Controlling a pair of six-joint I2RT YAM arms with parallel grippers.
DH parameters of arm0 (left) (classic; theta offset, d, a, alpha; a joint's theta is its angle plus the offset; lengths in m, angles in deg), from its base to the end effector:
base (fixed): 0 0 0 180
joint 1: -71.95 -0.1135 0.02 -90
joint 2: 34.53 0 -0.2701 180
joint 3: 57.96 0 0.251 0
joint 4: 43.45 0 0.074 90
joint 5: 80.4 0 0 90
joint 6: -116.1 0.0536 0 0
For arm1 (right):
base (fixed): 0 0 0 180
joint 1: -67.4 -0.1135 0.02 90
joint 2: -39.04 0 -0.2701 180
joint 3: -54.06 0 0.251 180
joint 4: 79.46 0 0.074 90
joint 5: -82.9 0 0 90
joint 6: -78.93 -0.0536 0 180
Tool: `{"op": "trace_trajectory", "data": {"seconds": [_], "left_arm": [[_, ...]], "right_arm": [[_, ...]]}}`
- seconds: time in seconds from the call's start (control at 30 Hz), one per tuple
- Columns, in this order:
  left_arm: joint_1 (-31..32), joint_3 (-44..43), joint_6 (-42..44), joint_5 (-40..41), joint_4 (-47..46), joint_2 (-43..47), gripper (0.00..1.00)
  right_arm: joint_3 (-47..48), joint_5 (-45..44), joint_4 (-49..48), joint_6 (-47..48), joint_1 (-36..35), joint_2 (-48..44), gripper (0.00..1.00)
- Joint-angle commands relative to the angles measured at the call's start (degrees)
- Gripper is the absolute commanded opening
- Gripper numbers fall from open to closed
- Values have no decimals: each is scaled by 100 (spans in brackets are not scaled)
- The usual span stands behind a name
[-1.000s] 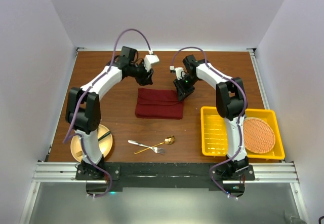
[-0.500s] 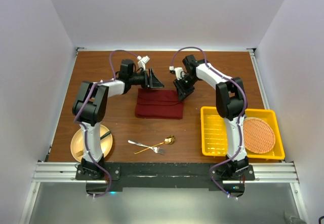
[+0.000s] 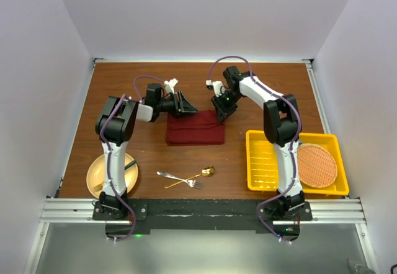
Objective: Fold the napkin into a case and place the utensils inside
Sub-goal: Smooth out the 2/3-rectangle-folded napkin at the center of the board.
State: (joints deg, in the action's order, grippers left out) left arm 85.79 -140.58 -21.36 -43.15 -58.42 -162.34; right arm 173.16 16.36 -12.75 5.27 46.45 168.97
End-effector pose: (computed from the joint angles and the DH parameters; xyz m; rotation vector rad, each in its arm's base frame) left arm 0.4311 -0.1501 0.0952 -0.0358 2.2724 -1.5728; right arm 0.4280 0.1867 0.1532 -0.9828 2.7085 0.6103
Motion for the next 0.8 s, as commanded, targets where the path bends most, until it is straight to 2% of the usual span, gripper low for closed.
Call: {"op": "trace_trajectory", "data": {"seconds": [0.0,0.13,0.17,0.2,0.27,0.33,0.43,0.47,0.5,0.57,0.67,0.77], "left_arm": [[-295,349,158,406,331,-236,55],[-365,367,299,397,375,-174,55],[-365,358,395,380,401,-166,55],[-365,349,430,380,445,-139,55],[-356,358,545,371,480,-104,55],[-365,367,667,362,541,-69,55],[-365,419,738,371,542,10,55],[-365,437,738,353,498,10,55],[-365,472,730,345,480,19,55],[-365,499,739,327,454,45,55],[-365,525,747,318,428,19,55],[-374,499,686,309,349,-42,55]], "right_arm": [[177,121,-244,475,73,147,33],[957,1404,388,704,170,-81,38],[1125,2050,677,713,170,-108,40],[1284,2344,784,695,179,-152,44],[1601,3125,829,442,179,-257,46],[1645,3497,637,-118,188,-362,47],[1225,3359,-433,-1244,188,-485,48],[1084,3166,-1054,-1473,188,-477,47],[900,2816,-1270,-1815,179,-434,46],[837,2551,-1482,-1967,179,-189,43],[706,2470,-1308,-2161,179,128,38],[48,2374,-1613,-2301,179,129,37]]}}
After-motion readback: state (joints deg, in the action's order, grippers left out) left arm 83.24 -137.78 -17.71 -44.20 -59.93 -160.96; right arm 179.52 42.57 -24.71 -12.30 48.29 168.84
